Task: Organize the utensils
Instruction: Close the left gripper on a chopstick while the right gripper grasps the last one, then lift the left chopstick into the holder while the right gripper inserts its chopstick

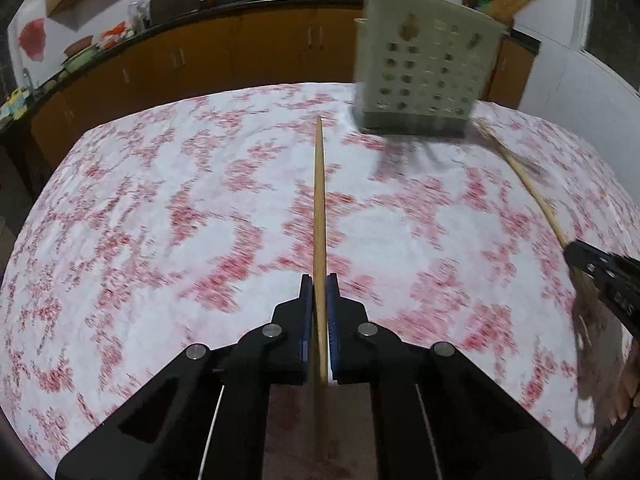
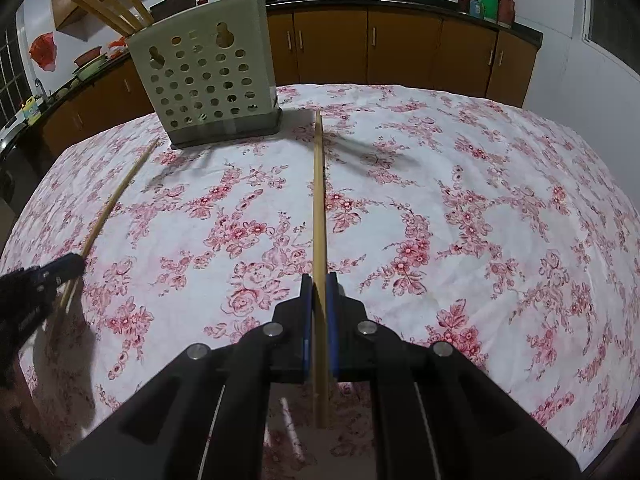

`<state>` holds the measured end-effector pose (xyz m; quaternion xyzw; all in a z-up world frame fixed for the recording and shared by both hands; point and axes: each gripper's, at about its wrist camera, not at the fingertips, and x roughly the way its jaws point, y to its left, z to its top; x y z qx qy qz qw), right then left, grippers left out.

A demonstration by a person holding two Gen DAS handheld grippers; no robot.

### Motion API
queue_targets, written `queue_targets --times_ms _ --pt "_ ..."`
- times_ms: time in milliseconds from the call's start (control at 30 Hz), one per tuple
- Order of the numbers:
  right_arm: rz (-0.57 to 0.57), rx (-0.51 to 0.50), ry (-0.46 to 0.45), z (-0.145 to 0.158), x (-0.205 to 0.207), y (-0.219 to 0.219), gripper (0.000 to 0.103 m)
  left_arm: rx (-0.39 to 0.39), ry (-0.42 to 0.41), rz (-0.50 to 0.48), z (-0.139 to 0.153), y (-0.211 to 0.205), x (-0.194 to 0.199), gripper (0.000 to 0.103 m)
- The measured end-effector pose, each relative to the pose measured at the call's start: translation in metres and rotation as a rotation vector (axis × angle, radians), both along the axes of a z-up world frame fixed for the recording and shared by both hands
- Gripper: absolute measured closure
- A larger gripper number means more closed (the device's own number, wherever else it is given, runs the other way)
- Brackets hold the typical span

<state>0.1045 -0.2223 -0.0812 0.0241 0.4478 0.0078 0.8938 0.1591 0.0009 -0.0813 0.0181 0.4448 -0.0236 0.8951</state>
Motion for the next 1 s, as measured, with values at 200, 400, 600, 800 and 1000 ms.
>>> queue_targets --times_ms 200,400,600,800,1000 --pt "-0.010 -0.034 -0.008 0.000 0.009 -0.002 0.094 0.002 -0.008 0.062 0.000 0.020 0.013 0.095" --pt "-0.027 -0.068 -0.026 -0.004 0.013 -0.004 0.093 -0.002 -0.015 0.065 -0.001 0.022 0.015 0.094" --pt "-0.026 -0.050 -0.027 -0.004 0.013 -0.006 0.092 -0.007 -0.015 0.060 0.000 0.021 0.016 0.092" --pt "-0.030 -0.038 -0.027 -0.003 0.012 -0.007 0.092 -0.008 -0.015 0.051 0.000 0.020 0.015 0.088" --pt "-0.031 -0.033 -0.026 -0.003 0.010 -0.008 0.092 -0.020 -0.016 0.049 0.000 0.022 0.014 0.088"
